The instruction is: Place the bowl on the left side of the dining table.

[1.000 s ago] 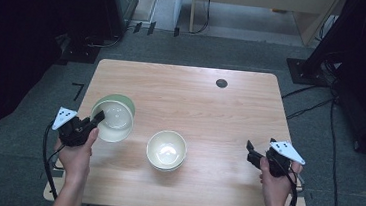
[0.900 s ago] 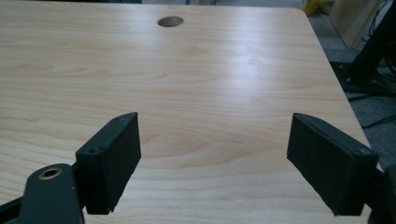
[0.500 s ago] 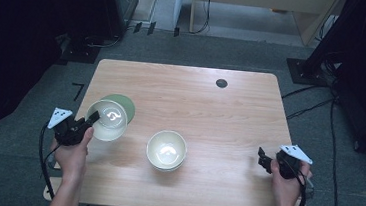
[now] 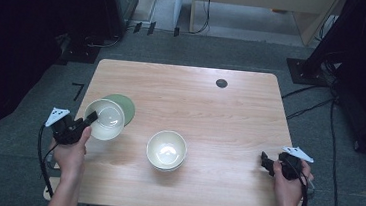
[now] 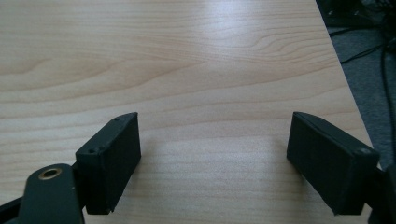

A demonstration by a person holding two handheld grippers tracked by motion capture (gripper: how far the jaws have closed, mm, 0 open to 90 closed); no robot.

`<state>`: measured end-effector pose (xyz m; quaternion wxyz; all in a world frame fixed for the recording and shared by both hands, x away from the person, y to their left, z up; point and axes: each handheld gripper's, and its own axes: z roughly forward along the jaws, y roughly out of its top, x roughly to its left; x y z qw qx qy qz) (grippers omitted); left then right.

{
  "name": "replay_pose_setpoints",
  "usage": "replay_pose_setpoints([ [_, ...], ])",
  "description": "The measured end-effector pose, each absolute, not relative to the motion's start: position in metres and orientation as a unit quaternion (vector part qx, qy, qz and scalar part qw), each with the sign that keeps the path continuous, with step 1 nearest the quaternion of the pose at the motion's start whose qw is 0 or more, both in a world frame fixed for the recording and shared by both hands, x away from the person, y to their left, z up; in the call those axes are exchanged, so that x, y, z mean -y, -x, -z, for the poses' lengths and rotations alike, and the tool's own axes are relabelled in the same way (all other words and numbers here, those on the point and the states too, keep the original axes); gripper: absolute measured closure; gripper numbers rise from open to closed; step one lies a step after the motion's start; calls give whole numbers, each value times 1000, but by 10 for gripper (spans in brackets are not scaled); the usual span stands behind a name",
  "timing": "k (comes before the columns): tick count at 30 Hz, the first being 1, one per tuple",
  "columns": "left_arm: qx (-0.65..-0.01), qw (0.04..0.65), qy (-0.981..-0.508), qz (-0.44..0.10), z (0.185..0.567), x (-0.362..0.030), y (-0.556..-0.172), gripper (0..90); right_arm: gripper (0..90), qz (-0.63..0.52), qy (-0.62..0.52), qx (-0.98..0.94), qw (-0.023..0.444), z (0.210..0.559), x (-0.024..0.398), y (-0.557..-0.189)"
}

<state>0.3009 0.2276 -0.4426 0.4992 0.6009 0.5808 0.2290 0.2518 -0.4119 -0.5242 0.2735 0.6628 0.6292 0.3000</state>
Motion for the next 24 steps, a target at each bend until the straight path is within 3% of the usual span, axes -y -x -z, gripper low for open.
replay_pose_setpoints([
  [10,-591,495,-595,-227,440,-237,-307,843,160,-291,-658,-636,278,525,409,-253],
  [24,-622,470,-592,-205,436,-249,-348,844,156,-291,-657,-638,277,525,409,-253],
])
